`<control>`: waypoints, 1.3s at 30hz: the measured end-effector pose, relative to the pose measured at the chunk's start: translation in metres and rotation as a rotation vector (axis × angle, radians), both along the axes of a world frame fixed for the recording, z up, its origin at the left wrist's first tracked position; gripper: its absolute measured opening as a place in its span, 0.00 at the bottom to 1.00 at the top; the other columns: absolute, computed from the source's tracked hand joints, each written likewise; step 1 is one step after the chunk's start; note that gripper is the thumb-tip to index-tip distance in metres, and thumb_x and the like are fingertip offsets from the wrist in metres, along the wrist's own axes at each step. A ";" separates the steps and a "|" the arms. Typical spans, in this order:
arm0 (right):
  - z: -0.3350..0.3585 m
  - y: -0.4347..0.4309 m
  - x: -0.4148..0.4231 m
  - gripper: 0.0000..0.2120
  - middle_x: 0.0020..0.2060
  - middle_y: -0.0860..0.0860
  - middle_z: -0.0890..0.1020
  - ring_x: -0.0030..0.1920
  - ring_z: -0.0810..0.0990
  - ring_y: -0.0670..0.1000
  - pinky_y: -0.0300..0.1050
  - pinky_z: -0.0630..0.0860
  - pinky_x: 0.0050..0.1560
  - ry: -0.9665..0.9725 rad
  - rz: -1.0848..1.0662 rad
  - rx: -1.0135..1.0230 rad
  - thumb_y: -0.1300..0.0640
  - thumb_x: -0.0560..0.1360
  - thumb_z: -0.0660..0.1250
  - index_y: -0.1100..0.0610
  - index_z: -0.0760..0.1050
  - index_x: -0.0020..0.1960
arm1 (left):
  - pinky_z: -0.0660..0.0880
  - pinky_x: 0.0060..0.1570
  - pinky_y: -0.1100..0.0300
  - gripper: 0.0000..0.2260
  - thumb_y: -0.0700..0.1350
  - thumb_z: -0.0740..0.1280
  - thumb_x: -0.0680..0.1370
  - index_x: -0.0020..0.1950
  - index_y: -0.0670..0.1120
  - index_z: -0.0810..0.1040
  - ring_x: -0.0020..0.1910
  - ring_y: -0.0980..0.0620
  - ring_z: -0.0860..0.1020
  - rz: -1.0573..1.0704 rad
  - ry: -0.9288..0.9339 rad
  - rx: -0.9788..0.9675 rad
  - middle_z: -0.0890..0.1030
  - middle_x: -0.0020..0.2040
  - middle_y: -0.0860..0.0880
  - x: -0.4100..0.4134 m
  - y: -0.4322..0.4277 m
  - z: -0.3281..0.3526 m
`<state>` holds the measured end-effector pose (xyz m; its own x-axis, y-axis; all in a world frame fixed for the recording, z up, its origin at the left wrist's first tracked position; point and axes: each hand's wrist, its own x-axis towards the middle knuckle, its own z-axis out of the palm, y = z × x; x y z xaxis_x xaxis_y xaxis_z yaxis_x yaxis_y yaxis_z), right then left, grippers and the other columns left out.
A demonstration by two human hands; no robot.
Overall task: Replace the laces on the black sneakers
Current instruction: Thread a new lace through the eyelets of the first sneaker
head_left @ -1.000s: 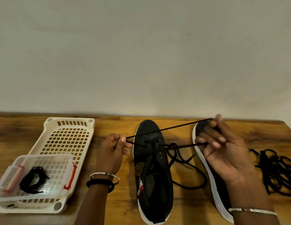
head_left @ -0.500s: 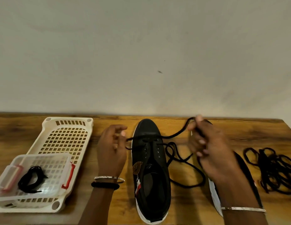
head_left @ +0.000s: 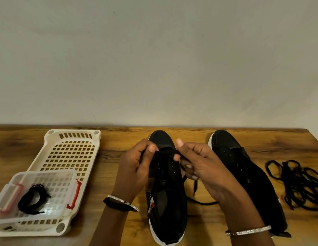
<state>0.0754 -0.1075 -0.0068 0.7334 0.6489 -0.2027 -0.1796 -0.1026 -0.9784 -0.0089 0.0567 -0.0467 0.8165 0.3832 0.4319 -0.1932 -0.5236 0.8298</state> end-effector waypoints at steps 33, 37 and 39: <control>-0.022 0.014 -0.006 0.06 0.38 0.51 0.85 0.39 0.83 0.47 0.40 0.81 0.40 -0.290 -0.276 -0.130 0.61 0.71 0.78 0.54 0.84 0.48 | 0.77 0.47 0.52 0.08 0.52 0.67 0.77 0.50 0.53 0.85 0.49 0.58 0.78 0.067 0.129 0.120 0.83 0.45 0.60 0.004 0.005 -0.019; -0.014 0.004 -0.004 0.15 0.43 0.47 0.80 0.39 0.77 0.43 0.40 0.79 0.42 -0.400 -0.155 -0.389 0.53 0.69 0.79 0.50 0.78 0.52 | 0.70 0.47 0.68 0.08 0.45 0.74 0.75 0.53 0.54 0.85 0.48 0.60 0.75 0.145 0.150 0.188 0.83 0.46 0.60 0.004 0.011 -0.022; -0.010 0.002 -0.006 0.21 0.46 0.46 0.78 0.42 0.76 0.44 0.45 0.79 0.45 -0.432 -0.059 -0.525 0.48 0.66 0.80 0.48 0.76 0.54 | 0.67 0.45 0.72 0.09 0.45 0.74 0.75 0.53 0.55 0.85 0.49 0.62 0.74 0.158 0.178 0.182 0.82 0.46 0.63 0.004 0.011 -0.022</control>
